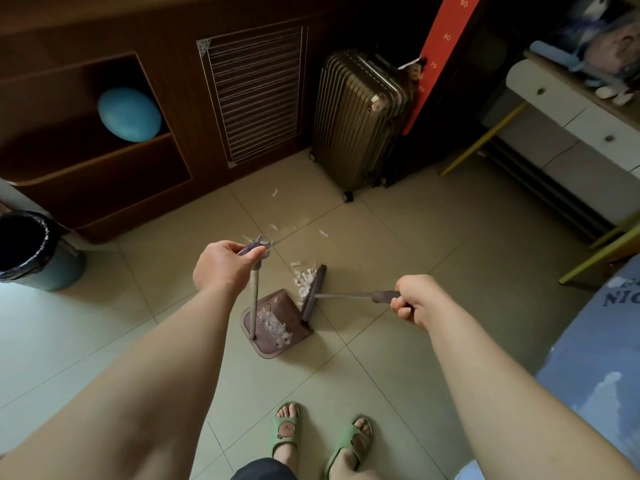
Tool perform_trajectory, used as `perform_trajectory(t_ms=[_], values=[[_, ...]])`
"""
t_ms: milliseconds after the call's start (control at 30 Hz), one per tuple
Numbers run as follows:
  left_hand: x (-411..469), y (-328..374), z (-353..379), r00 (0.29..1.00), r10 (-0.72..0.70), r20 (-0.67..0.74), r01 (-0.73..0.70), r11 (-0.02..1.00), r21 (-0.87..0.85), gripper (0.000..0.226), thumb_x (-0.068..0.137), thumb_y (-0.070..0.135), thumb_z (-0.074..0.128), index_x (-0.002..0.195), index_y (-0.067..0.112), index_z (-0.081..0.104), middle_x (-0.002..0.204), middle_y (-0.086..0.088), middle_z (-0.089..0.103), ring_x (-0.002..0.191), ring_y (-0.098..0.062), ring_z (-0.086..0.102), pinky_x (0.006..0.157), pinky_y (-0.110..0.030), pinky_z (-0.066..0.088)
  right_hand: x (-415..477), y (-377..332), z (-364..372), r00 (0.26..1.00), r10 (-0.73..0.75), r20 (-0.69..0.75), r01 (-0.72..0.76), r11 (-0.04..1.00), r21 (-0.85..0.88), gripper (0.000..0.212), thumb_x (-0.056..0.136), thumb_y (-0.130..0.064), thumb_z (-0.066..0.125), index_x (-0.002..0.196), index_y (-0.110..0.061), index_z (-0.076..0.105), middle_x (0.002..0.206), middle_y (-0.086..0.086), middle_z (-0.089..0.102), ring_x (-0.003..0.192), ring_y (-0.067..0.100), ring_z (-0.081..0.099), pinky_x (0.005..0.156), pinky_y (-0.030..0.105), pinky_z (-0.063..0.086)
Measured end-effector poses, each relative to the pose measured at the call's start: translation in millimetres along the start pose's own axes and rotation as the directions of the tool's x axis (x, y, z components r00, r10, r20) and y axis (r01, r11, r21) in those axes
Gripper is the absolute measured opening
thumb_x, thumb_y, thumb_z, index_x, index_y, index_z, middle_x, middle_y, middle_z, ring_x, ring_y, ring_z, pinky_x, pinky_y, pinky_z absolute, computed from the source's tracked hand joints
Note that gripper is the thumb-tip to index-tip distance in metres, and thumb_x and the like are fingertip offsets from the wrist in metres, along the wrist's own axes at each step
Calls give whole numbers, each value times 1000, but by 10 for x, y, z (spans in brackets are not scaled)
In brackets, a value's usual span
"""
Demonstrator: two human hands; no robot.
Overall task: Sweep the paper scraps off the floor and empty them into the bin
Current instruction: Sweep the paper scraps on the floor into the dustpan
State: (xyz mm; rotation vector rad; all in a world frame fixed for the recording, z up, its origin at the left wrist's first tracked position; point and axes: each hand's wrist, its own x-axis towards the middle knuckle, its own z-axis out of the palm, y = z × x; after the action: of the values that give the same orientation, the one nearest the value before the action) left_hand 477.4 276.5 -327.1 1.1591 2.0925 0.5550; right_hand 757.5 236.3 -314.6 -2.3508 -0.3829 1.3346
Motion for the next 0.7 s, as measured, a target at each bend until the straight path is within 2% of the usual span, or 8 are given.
perform_trajectory(t_ms=[33,100,233,333,433,500,600,700], values=[[16,-19,-7,1000,-9,-8,8,1000,-7,29,78,56,73,78,27,71,73,7,67,73,-19,63,62,-27,44,-8,-23,-34,1000,-3,-11,3,1000,-10,27,88,2,28,106,-2,49,40,11,57,30,11,29,29,13,20],[52,-40,-30,1000,-23,-19,22,1000,-16,30,78,57,73,80,27,72,78,6,69,77,-19,64,63,-27,44,-46,-107,-75,999,-31,-38,29,998,-61,21,88,3,33,97,-2,51,33,6,52,33,13,29,30,14,21],[119,-61,-92,996,-66,-56,63,996,-56,30,78,57,72,79,27,70,79,5,69,76,-20,65,69,-31,49,37,-283,5,987,-154,-40,138,957,-256,16,84,1,48,69,-5,50,54,9,53,46,20,37,42,23,30],[156,-100,-127,989,-108,-101,100,991,-88,31,79,56,72,73,26,67,73,6,66,75,-21,65,72,-33,52,232,-320,210,960,-269,-76,205,863,-463,17,87,-9,54,71,-8,47,70,9,53,62,27,49,57,26,40],[193,-103,-131,984,-128,-125,117,989,-92,36,80,55,72,60,28,59,68,9,63,73,-21,63,71,-35,52,410,-287,395,936,-349,-41,260,766,-588,25,89,-14,57,67,-12,45,85,9,56,81,31,52,68,27,39],[198,-69,-96,983,-132,-130,121,988,-94,35,80,54,72,60,29,58,67,10,63,73,-19,63,70,-33,50,471,-251,461,926,-378,-4,278,688,-670,26,90,-16,57,66,-11,47,87,9,56,83,30,51,71,26,39],[234,-23,-14,977,-152,-148,136,984,-114,33,80,54,72,62,29,58,65,14,60,74,-18,63,70,-30,48,522,-278,582,912,-404,73,311,563,-766,13,90,-15,56,77,-12,56,85,9,54,80,29,50,70,26,40],[278,31,38,975,-163,-150,144,981,-130,32,79,54,72,64,29,59,65,14,59,76,-18,63,73,-30,50,522,-288,629,914,-381,142,331,494,-804,8,86,-11,54,81,-13,60,84,7,54,80,29,52,72,26,41]])
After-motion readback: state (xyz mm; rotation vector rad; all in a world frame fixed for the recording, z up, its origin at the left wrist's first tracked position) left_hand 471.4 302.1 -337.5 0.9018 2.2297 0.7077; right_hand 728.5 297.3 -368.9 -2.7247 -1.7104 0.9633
